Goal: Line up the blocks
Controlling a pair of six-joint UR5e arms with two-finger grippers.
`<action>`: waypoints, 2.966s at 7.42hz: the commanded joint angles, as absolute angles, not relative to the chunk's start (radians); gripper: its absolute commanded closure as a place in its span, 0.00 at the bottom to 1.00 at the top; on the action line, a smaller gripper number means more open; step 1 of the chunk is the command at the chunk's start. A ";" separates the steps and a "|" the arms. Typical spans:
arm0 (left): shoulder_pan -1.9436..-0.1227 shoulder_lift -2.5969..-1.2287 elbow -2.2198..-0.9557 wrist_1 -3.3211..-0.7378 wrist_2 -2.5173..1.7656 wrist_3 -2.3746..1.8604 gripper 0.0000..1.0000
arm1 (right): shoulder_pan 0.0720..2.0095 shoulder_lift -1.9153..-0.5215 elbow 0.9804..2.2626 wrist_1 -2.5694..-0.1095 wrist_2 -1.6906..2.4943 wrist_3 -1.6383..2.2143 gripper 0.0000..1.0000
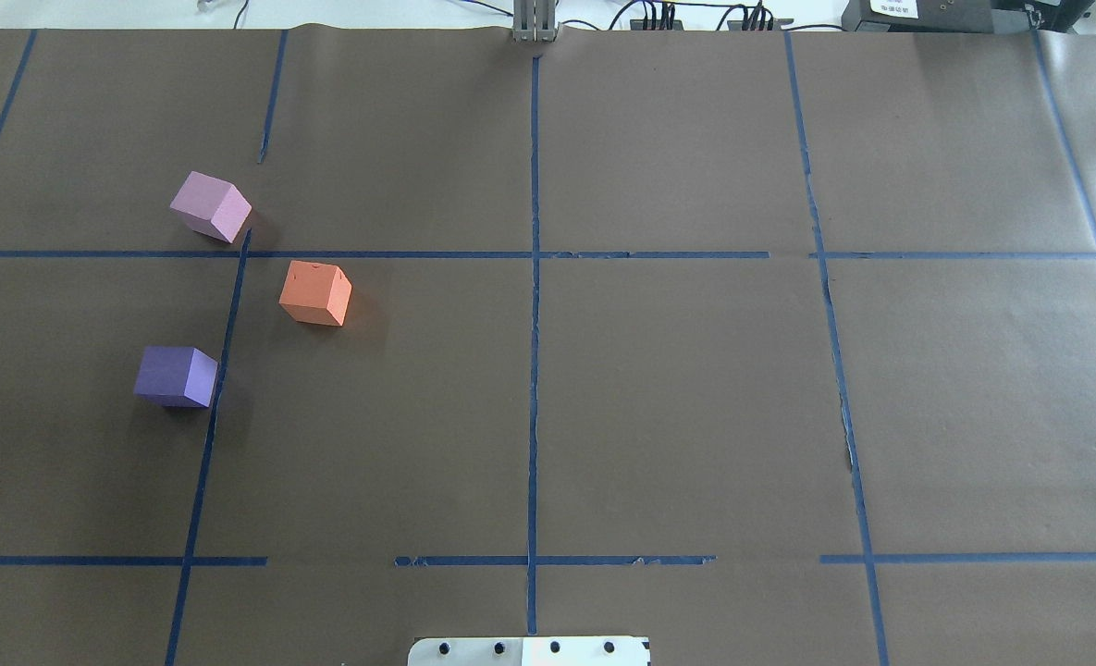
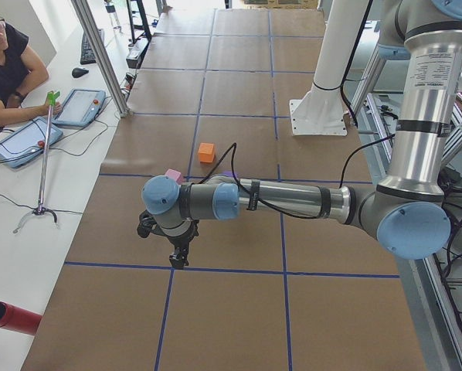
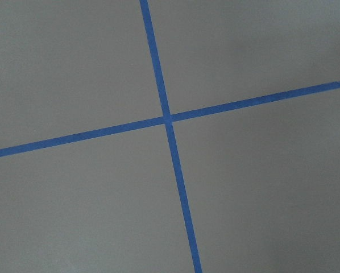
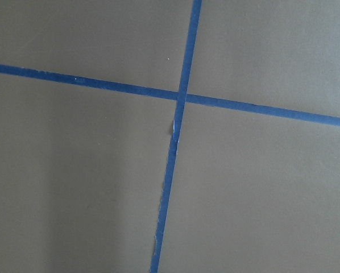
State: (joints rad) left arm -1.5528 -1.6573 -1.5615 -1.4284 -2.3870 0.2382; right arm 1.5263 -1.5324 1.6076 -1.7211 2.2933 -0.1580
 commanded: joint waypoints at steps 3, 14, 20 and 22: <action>-1.514 -1.727 -1.594 -1.424 -2.398 0.192 0.00 | 1.526 -1.532 1.608 -1.721 2.293 -0.158 0.00; -0.882 -2.112 -1.608 -1.595 -2.372 -0.925 0.00 | 1.526 -1.532 1.608 -1.721 2.293 -0.158 0.00; -0.799 -2.103 -1.542 -1.700 -2.189 -1.029 0.00 | 1.526 -1.532 1.608 -1.721 2.293 -0.158 0.00; -0.798 -2.108 -1.525 -1.721 -2.151 -1.031 0.00 | 1.526 -1.532 1.608 -1.721 2.293 -0.158 0.00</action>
State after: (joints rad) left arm -0.7985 -2.1043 -1.5388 -1.7034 -2.1741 -1.0287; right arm 1.5263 -1.5324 1.6076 -1.7211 2.2933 -0.1580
